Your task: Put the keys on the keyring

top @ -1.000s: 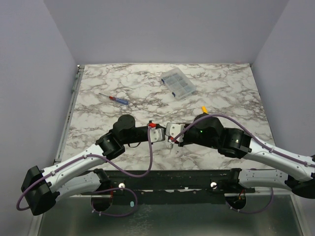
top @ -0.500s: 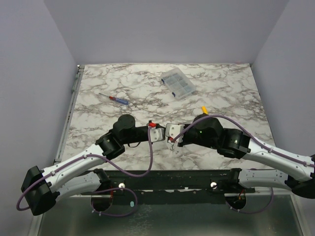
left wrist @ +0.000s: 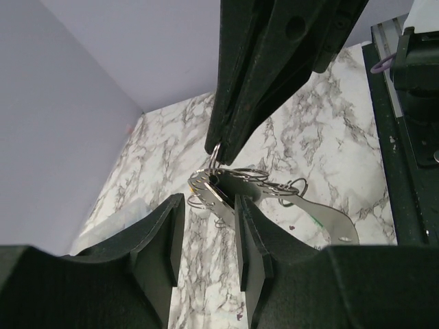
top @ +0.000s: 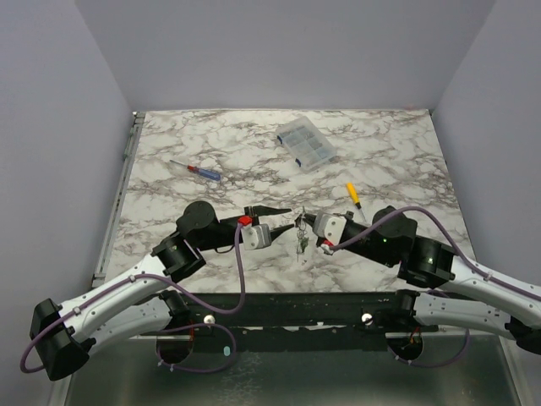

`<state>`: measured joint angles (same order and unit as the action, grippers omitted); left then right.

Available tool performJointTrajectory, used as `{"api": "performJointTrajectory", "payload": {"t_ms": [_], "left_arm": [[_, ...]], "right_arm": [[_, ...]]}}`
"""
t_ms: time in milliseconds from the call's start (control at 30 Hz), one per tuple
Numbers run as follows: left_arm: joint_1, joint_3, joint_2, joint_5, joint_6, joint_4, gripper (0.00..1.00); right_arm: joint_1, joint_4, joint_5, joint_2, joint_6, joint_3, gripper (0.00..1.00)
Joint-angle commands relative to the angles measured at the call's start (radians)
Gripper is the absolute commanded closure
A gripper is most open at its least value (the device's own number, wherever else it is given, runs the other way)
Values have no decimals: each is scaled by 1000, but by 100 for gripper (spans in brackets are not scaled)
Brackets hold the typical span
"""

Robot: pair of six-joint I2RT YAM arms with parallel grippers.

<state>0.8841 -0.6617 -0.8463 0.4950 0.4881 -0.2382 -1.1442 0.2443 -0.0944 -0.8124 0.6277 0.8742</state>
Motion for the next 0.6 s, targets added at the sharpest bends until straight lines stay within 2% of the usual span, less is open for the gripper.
{"api": "performJointTrajectory", "payload": {"t_ms": [0, 567], "left_arm": [[2, 11, -5, 35, 10, -17, 59], [2, 17, 0, 49, -8, -45, 59]], "right_arm": [[-5, -129, 21, 23, -37, -24, 99], [-6, -158, 132, 57, -95, -29, 99]]}}
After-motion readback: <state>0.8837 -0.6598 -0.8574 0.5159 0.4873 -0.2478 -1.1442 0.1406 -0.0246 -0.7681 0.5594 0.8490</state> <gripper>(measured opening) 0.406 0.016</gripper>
